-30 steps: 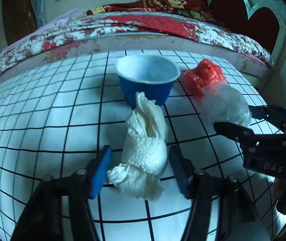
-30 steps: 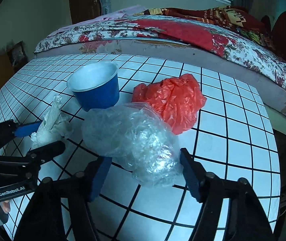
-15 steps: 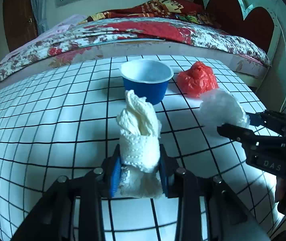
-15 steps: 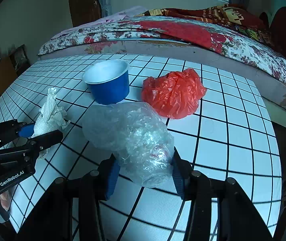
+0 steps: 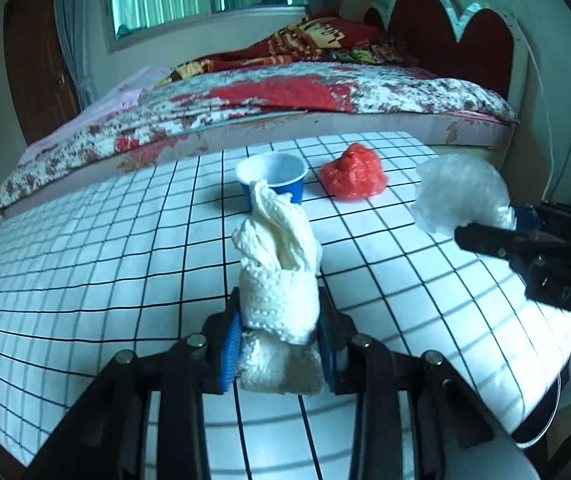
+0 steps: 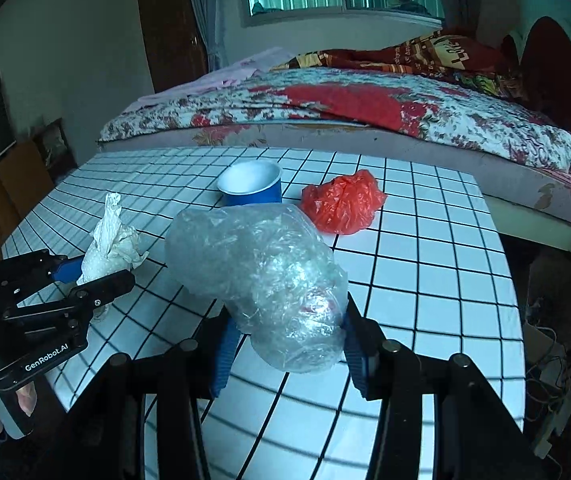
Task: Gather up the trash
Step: 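Carry white tissue and clear plastic bag toward the black bin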
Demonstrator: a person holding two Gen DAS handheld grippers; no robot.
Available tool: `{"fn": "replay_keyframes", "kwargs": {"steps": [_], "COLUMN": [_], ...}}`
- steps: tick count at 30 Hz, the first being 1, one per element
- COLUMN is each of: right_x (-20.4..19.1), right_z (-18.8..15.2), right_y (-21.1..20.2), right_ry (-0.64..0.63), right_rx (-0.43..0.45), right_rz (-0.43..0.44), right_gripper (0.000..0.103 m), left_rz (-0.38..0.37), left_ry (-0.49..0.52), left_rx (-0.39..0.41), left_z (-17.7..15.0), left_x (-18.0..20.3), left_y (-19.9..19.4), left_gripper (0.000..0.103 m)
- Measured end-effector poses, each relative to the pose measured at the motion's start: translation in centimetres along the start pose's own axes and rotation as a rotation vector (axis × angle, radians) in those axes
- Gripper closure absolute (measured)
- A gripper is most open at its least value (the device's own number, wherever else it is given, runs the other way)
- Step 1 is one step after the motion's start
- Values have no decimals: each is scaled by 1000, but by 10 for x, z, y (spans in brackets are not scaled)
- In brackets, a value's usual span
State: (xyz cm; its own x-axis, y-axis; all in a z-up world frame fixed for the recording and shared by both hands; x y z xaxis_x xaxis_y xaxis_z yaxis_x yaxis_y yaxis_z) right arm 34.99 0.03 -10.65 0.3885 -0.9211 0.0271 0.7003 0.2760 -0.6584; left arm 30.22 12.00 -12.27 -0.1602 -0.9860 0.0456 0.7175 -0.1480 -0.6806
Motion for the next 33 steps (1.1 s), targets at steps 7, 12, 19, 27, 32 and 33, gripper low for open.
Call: {"fn": "replay_keyframes", "kwargs": {"steps": [7,12,19,27,32,33], "right_x": [9,20,41,80,124,135], "right_z": [-14,-23,-43,-94,-137,-146], "right_y": [-62,-100,-153,-210,-233,-237], "right_ry": [36,65,106,164,237,251], "right_rx": [51,85,136,162,144,135], "right_rz": [-7,-18,-47,-129,-206,-225], "right_gripper": [54,54,54,54,54,54], "left_rz": [-3,-22,-65,-177,-262,-283], "left_ry": [51,75,91,137,188,196], "left_rx": [27,61,88,116,97,91], "left_z": [-2,-2,-11,-27,-36,-38], "left_x": [23,47,86,172,226,237], "left_y": [-41,-71,-101,-118,-107,-103], "left_gripper": [69,69,69,69,69,69]}}
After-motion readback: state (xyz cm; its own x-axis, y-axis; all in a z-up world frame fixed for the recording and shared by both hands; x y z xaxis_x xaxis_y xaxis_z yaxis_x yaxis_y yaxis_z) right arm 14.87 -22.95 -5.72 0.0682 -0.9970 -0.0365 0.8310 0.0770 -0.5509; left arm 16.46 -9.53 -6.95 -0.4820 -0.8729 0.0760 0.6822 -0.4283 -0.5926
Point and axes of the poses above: each gripper's, at about its wrist camera, not at the fingertips, and y roughly the way its jaws point, x to its right, z to its top, the point moved 10 cm from there along y, roughly the way its jaws point, and after that the axes turned 9 degrees about -z, right-handed, at the moved point
